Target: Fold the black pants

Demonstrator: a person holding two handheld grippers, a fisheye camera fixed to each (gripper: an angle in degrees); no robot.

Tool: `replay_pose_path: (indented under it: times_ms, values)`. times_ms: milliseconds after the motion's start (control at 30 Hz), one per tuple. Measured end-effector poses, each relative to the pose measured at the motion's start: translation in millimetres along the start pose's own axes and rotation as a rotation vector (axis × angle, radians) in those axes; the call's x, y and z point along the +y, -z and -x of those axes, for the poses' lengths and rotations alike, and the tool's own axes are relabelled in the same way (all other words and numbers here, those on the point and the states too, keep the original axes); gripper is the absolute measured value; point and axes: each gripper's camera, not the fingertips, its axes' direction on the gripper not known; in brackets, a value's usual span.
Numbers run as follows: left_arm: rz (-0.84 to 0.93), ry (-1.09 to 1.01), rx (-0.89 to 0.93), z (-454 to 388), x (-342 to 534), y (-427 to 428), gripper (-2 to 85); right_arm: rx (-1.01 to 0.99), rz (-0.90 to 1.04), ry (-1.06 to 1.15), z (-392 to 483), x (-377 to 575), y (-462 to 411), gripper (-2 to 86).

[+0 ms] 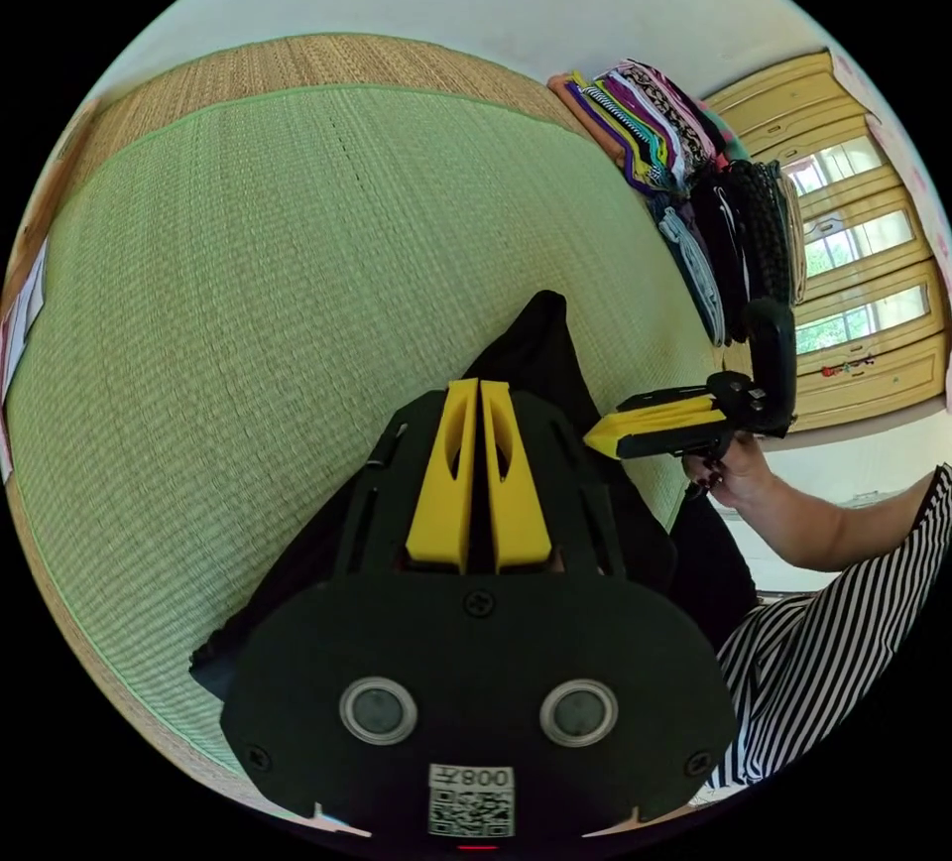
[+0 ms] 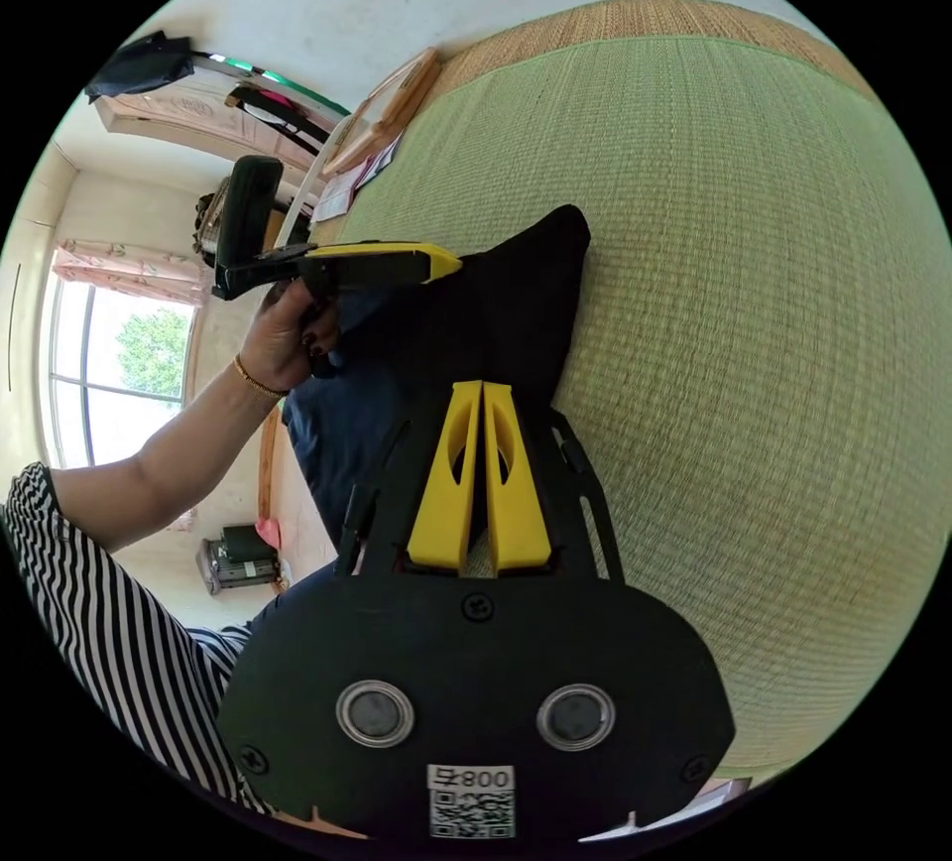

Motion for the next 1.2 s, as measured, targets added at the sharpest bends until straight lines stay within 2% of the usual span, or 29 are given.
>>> replay_pose_path:
  times_ms: [200,300,467,600,700,800,867,967,1067,1200]
  values:
    - [-0.014,0.006,0.005,0,8,-3,0.4,0.035,-0.042,0.03,-2,-29,13,0.0]
    - [-0.045,0.021,0.002,1,16,-2,0.4,0.092,0.016,0.008,-13,-48,3,0.0]
    - [-0.144,0.043,-0.034,-2,40,15,0.4,0.029,0.01,-0.018,-23,-49,7,0.0]
    - [-0.178,0.107,-0.09,-3,77,28,0.3,-0.064,-0.024,-0.023,-25,-39,15,0.0]
    - [-0.186,0.185,-0.181,0,107,32,0.3,-0.032,-0.032,-0.031,-28,-39,17,0.0]
    - [-0.147,0.254,-0.284,8,132,28,0.2,-0.036,0.003,-0.067,-39,-42,10,0.0]
    - [-0.132,0.263,-0.276,16,142,23,0.2,-0.089,0.006,-0.087,-45,-41,9,0.0]
    - [-0.176,0.276,-0.22,25,154,27,0.2,-0.091,0.012,-0.062,-40,-31,15,0.0]
    - [-0.214,0.294,-0.293,31,164,31,0.1,-0.144,0.022,0.008,-26,-2,22,0.0]
    - [-0.181,0.313,-0.195,62,177,14,0.1,-0.154,0.139,0.088,-6,62,16,0.0]
